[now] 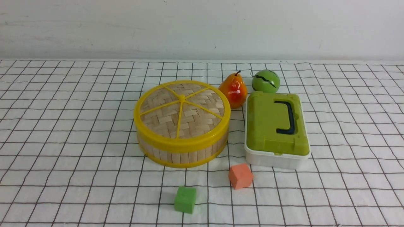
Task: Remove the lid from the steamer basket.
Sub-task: Use the left arm to lift the lid of the steamer
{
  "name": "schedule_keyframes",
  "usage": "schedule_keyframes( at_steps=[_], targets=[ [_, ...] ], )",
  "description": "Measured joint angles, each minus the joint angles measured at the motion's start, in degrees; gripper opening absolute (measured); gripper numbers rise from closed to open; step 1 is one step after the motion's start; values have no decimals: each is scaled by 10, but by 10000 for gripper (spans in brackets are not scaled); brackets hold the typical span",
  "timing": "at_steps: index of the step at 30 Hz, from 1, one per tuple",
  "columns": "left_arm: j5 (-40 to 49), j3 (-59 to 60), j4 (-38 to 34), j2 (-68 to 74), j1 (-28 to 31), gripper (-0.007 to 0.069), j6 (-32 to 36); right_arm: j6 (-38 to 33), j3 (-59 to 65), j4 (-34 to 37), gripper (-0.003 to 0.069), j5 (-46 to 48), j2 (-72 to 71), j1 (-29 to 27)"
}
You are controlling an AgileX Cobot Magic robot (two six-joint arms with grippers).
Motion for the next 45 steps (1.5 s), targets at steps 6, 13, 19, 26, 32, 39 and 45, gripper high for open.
schedule_keyframes(
  at_steps=[6,13,19,26,32,39,45],
  targets=[
    [88,-20,-140,151,0,-13,99,0,0,0,240,0,0,0],
    [213,-113,-465,324,0,-13,407,0,0,0,240,0,0,0],
    [259,-234,-468,458,-30,-13,402,0,0,0,240,0,0,0],
    [290,-439,-180,600,-149,-13,177,0,0,0,240,0,0,0],
    [296,-587,5,732,-210,55,81,0,0,0,240,0,0,0],
    [323,-746,56,885,-217,339,53,0,0,0,240,0,0,0],
    [343,-820,62,958,-217,385,51,0,0,0,240,0,0,0]
  ],
)
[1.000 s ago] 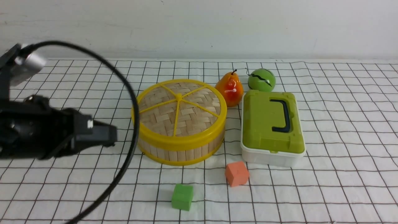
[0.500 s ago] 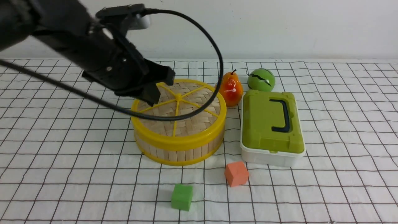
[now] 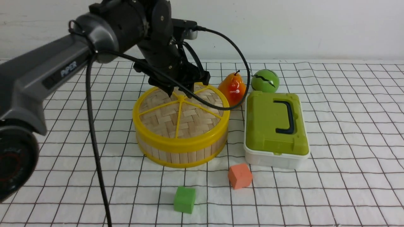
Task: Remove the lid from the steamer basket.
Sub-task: Use the left arm to lift the lid of the steamer
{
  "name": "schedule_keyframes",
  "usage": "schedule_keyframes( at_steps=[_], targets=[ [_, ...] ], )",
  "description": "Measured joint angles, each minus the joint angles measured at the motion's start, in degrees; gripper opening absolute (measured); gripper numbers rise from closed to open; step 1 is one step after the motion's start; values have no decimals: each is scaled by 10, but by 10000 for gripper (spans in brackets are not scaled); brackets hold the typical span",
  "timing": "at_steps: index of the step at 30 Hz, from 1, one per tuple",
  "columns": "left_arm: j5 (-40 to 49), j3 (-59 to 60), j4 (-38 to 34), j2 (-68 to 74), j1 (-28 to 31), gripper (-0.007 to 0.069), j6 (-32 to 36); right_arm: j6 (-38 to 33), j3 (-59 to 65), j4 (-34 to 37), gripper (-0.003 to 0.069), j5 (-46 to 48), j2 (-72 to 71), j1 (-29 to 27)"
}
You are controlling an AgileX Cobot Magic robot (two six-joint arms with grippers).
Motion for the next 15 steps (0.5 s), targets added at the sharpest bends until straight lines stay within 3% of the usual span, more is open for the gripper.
schedule_keyframes(
  at_steps=[8,15],
  targets=[
    [-6,-12,6,24,0,325,-31,0,0,0,240,0,0,0],
    [-18,-14,30,41,0,230,-49,0,0,0,240,0,0,0]
  ],
)
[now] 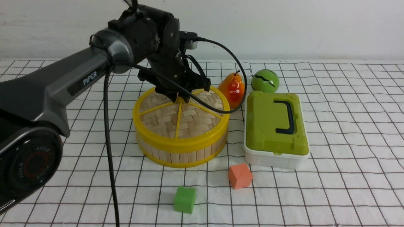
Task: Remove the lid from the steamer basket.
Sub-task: Use the left arm to lift the lid of the steamer, then use the left arm to place the steamer lid on the table
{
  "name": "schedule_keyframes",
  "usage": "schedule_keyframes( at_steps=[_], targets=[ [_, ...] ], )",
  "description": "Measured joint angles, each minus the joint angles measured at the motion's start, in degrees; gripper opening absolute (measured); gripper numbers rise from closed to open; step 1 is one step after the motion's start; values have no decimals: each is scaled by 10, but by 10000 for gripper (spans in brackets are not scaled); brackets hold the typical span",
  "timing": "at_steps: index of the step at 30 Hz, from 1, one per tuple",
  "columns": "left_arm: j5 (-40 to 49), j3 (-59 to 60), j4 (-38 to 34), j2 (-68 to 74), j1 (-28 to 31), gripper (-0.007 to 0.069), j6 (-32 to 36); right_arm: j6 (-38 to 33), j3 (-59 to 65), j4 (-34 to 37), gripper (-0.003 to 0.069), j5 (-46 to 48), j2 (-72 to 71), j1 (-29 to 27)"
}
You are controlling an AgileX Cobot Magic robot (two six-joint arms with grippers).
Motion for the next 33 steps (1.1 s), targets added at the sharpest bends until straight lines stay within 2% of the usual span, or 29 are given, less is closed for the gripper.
schedule_keyframes(
  at_steps=[2,3,5,13,19,27,31,33],
  targets=[
    [1,0,2,0,0,198,0,0,0,0,240,0,0,0],
    [1,0,2,0,0,151,0,0,0,0,240,0,0,0],
    [1,-1,2,0,0,104,-1,0,0,0,240,0,0,0],
    [20,-20,3,-11,0,104,-13,0,0,0,240,0,0,0],
    [21,-31,40,-106,13,104,-14,0,0,0,240,0,0,0],
    [46,-30,95,-225,117,104,-6,0,0,0,240,0,0,0],
    [46,43,99,-225,164,104,-13,0,0,0,240,0,0,0],
    [10,108,96,-209,187,104,-30,0,0,0,240,0,0,0]
  ],
)
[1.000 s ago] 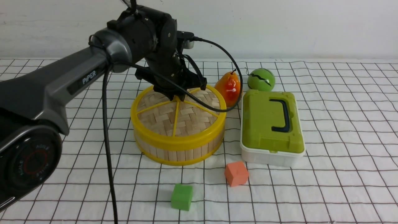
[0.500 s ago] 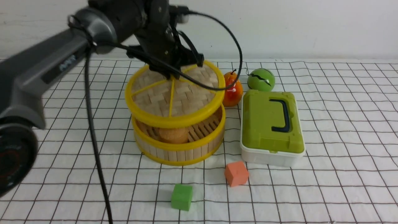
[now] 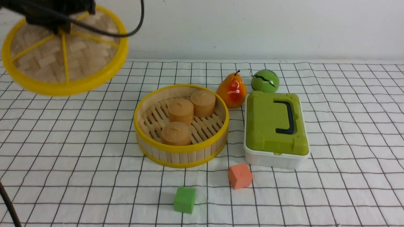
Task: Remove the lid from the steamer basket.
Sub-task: Use the left arm to place the steamer lid on the table
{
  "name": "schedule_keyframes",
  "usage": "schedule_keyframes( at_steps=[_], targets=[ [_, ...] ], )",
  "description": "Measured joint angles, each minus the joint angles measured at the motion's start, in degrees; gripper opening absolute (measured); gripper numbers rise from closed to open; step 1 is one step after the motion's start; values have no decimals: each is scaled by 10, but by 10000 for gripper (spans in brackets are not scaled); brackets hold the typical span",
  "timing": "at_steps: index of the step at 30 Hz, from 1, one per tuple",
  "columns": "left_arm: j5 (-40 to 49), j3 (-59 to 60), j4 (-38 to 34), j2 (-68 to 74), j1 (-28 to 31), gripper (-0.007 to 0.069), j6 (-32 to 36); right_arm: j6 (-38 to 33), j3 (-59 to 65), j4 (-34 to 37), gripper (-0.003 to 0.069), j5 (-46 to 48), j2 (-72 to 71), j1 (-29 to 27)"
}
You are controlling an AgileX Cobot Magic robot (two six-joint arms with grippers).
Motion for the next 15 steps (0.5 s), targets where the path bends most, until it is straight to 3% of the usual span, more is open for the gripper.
schedule_keyframes(
  at_steps=[6,13,15],
  targets=[
    [-119,130,9,69,36,104,-87,0,0,0,240,0,0,0],
    [-148,138,21,129,37,107,-117,0,0,0,240,0,0,0],
    [-150,138,8,143,37,145,-118,0,0,0,240,0,0,0]
  ],
)
